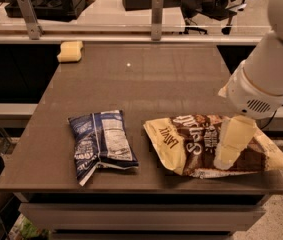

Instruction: Move brown chip bag near sponge

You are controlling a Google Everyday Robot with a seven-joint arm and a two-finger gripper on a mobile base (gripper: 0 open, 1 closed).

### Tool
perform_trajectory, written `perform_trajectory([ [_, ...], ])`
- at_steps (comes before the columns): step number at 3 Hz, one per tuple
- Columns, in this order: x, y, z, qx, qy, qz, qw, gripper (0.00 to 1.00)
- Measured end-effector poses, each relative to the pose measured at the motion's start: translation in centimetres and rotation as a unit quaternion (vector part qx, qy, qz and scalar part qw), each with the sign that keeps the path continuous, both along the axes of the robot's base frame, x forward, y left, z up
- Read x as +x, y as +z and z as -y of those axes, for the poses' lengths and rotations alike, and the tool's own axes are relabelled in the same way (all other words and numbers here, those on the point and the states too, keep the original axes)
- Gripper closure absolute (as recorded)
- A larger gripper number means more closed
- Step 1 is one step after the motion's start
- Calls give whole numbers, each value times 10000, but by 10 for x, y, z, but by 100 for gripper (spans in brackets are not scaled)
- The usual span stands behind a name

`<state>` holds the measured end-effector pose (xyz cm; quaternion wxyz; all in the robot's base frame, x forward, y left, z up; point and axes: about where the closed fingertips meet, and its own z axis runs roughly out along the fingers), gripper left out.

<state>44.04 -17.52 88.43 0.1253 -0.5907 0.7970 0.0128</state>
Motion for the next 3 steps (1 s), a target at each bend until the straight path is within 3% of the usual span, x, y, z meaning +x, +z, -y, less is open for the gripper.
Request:
perform_trajectory([
  [2,-6,-57,-37,444,178,-519,9975,0],
  [3,-5,-77,-63,897,363,-616,9934,19],
])
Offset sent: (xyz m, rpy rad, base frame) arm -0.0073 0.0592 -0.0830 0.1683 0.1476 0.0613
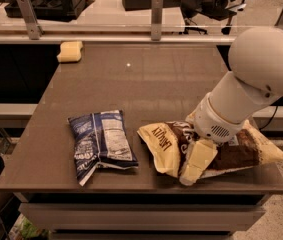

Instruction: Move brown chip bag near sponge

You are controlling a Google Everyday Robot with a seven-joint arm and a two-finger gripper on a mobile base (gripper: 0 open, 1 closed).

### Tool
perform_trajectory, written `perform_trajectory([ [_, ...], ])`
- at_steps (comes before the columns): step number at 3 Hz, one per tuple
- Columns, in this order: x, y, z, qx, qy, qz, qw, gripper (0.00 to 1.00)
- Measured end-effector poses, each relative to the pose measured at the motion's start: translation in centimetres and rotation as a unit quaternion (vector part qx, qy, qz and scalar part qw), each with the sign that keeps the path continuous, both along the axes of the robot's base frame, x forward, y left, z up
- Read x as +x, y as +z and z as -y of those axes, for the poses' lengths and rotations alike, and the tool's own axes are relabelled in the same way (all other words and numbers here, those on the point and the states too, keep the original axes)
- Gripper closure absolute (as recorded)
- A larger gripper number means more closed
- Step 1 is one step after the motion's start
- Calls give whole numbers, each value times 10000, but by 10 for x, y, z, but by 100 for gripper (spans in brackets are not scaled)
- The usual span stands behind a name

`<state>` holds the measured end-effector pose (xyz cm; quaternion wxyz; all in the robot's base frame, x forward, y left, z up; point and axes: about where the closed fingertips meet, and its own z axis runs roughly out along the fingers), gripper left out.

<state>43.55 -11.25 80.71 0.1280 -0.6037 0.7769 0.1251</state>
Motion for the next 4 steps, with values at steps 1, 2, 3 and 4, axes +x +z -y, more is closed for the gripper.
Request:
perform_trajectory([
  [1,1,1,-2,41,0,6,10000,41],
  [2,0,6,-2,40,1,6,10000,65],
  [3,0,13,-2,40,1,6,10000,87],
  [4,0,16,-2,40,2,7,10000,100],
])
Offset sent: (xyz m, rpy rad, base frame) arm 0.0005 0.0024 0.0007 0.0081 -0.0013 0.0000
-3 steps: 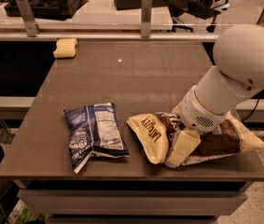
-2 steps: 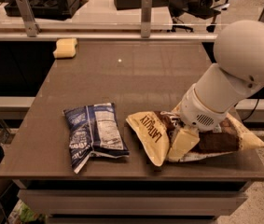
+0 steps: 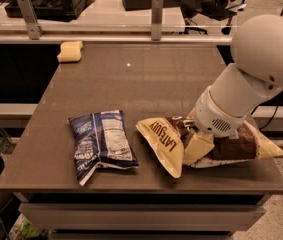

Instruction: Move brown chip bag near sponge

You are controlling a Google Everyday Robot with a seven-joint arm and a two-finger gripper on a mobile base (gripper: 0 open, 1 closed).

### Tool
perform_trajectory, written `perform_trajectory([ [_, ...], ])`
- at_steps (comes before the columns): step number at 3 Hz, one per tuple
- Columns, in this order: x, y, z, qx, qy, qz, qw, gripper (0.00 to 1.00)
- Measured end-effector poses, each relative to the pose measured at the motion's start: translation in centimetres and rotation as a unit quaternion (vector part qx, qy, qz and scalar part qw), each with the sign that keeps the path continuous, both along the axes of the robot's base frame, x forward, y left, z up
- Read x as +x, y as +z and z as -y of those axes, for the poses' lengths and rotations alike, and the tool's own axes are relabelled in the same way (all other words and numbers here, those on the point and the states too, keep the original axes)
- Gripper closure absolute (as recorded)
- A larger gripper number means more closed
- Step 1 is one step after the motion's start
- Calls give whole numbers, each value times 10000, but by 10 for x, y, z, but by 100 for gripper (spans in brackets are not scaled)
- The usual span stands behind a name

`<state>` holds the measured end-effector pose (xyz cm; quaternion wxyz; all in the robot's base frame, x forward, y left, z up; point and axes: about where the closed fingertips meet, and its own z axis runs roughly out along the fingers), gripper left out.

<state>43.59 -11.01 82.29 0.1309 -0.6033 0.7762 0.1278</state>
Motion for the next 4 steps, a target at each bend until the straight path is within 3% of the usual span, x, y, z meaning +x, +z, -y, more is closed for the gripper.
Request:
perform_trajectory([
  [4,0,5,0,-1,0,3,10000,100],
])
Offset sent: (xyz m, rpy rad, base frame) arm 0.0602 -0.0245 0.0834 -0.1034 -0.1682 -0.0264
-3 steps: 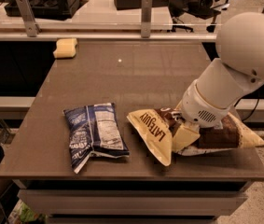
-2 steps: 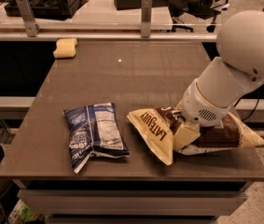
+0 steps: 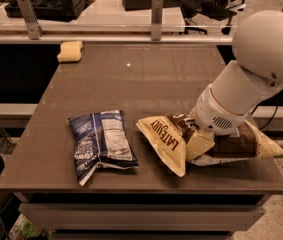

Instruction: Move brown chip bag near sponge

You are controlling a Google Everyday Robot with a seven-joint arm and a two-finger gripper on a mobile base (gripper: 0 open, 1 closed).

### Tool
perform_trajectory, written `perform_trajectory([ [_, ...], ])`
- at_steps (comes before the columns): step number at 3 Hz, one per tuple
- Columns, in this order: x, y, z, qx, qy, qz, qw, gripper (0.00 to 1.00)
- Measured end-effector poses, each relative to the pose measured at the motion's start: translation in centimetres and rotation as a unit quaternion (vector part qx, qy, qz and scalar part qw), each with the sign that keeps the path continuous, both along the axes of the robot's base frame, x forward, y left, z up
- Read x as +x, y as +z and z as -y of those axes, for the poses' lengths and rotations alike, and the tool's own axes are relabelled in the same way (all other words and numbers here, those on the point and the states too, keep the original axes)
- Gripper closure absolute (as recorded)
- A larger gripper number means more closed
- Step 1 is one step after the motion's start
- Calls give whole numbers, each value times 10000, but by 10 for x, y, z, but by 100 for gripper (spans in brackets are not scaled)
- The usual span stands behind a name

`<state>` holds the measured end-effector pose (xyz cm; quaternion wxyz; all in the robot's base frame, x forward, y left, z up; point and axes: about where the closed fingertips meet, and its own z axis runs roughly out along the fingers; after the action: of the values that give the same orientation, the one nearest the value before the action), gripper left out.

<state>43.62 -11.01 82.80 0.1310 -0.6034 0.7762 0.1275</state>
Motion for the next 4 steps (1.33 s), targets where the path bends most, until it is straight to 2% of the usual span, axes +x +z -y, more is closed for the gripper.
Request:
perform_trajectory([
  [1,0,2,0,0,0,0,10000,100],
  [2,25,27,6,-206,-118,249,9994,100],
  [3,51,65,3,-255,-148,723,9969,100],
  [4,48,63,4,-282,-209,690,9970,100],
])
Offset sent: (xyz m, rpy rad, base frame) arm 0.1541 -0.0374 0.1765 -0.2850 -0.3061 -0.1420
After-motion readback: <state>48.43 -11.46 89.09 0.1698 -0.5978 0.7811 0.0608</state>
